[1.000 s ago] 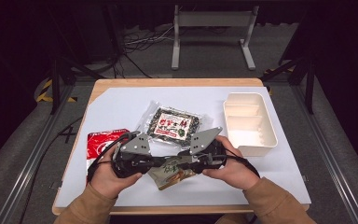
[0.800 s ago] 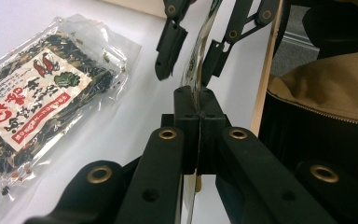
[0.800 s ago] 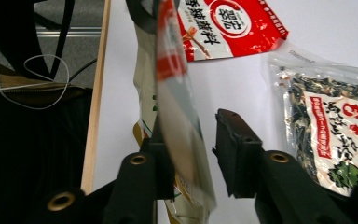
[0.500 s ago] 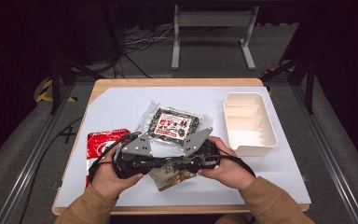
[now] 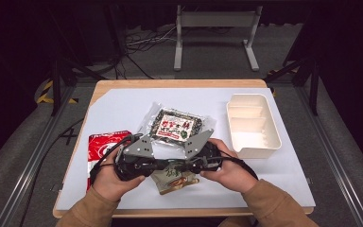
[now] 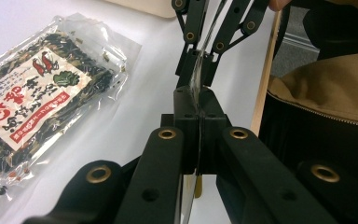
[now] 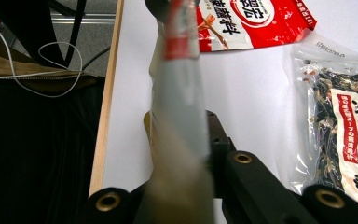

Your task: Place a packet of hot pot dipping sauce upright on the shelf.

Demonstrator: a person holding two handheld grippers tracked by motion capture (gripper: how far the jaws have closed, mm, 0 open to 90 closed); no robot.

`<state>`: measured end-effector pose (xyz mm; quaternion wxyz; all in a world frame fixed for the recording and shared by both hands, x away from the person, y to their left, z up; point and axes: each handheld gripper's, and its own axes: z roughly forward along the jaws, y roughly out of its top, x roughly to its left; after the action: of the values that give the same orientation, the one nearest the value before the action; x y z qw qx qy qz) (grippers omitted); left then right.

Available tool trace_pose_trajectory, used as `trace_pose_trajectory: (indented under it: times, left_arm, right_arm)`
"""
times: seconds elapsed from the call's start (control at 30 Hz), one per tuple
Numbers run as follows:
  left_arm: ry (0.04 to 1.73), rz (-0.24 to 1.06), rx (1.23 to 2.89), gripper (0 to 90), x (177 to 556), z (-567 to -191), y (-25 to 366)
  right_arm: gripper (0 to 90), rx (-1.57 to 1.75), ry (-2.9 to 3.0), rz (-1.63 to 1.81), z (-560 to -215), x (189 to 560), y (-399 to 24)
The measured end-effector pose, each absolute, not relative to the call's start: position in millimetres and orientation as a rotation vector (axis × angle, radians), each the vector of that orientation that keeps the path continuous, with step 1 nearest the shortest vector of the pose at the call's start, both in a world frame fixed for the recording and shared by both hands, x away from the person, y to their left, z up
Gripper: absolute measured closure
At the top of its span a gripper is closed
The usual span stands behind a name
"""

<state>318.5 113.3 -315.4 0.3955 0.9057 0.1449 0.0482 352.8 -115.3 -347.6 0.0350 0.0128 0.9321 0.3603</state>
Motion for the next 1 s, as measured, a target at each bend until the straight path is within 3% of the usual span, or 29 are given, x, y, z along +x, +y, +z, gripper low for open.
trace_pose_trajectory:
  times: [0.2, 0.4, 0.77, 1.0]
  left_arm:
    - [0.363, 0.129, 2.285, 88.0, 317, -315, 113]
    - [0.364, 0.128, 2.26, 80.9, 317, -315, 115]
    - [0.367, 0.155, 2.152, 46.2, 313, -309, 132]
    - [0.409, 0.168, 2.121, 41.2, 315, -311, 143]
  right_arm:
    - [89.4, 0.047, 2.856, 1.12, -346, 352, -117]
    - [89.4, 0.073, 2.873, 1.133, -345, 353, -119]
    - [89.4, 0.142, 2.862, 1.143, -339, 357, -137]
    - [89.3, 0.206, 2.83, 1.169, -329, 364, -154]
